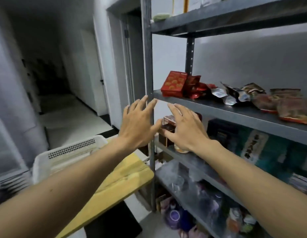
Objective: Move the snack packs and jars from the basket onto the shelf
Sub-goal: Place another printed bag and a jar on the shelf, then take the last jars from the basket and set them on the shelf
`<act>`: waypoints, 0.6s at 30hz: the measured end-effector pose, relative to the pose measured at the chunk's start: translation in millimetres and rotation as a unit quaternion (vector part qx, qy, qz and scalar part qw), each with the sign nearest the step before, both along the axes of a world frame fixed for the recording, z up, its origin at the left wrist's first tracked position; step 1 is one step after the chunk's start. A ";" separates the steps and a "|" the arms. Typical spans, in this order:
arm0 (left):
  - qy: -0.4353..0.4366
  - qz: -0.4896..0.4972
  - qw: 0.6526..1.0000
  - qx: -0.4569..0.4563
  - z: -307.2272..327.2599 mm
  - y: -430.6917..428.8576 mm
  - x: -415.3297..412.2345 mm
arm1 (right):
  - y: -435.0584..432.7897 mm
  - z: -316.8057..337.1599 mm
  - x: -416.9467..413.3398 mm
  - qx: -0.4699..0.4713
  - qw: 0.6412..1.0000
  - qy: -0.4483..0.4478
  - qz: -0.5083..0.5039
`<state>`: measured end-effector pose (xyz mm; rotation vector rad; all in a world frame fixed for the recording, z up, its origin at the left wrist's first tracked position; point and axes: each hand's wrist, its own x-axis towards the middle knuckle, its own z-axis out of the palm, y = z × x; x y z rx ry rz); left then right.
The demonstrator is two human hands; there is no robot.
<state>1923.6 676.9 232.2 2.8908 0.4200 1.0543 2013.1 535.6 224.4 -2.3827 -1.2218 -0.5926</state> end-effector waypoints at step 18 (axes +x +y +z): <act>0.070 0.219 0.967 -0.108 -84.9 276.1 -28.8 | 328.2 -110.2 35.4 -0.094 0.960 0.165 0.206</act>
